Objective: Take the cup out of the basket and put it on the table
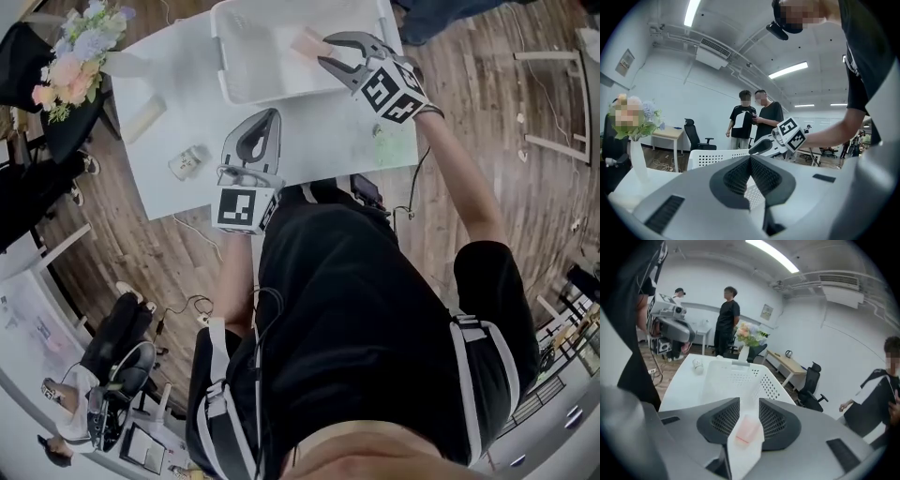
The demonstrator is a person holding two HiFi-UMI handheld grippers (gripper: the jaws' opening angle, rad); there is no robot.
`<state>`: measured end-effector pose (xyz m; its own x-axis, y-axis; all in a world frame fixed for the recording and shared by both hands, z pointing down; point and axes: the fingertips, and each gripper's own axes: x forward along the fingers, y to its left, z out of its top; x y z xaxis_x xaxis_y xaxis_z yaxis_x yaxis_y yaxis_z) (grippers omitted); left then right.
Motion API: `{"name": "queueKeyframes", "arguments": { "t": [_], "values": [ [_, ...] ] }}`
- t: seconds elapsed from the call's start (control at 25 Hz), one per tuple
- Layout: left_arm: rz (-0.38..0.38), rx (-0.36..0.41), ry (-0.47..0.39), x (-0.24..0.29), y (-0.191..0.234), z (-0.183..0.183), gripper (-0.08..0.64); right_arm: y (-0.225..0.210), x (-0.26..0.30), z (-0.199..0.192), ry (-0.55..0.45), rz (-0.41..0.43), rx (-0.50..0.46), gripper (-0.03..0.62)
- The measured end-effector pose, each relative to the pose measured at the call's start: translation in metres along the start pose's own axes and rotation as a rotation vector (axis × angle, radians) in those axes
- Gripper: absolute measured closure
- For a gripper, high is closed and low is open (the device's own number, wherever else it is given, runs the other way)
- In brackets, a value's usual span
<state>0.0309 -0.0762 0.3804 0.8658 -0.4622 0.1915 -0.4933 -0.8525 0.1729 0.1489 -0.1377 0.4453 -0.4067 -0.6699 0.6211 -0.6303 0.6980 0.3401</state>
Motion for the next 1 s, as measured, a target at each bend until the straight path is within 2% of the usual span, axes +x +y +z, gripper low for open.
{"name": "queueKeyframes", "arguments": {
  "t": [0.28, 0.48, 0.64, 0.8, 1.0],
  "values": [
    [0.006, -0.014, 0.01, 0.001, 0.009, -0.006, 0.54, -0.002, 0.053, -0.032, 0.184, 0.229, -0.271, 0.461],
    [-0.009, -0.033, 0.002, 0.0, 0.001, -0.006, 0.54, 0.004, 0.082, -0.058, 0.289, 0.4, -0.408, 0.434],
    [-0.025, -0.014, 0.012, -0.001, -0.002, -0.008, 0.54, 0.006, 0.102, -0.077, 0.372, 0.514, -0.505, 0.415],
    [-0.042, -0.019, 0.013, -0.003, 0.006, -0.014, 0.54, 0.008, 0.13, -0.091, 0.454, 0.605, -0.611, 0.394],
    [-0.047, -0.024, 0.024, -0.008, 0.011, -0.022, 0.54, 0.013, 0.159, -0.103, 0.508, 0.668, -0.733, 0.388]
  ]
}}
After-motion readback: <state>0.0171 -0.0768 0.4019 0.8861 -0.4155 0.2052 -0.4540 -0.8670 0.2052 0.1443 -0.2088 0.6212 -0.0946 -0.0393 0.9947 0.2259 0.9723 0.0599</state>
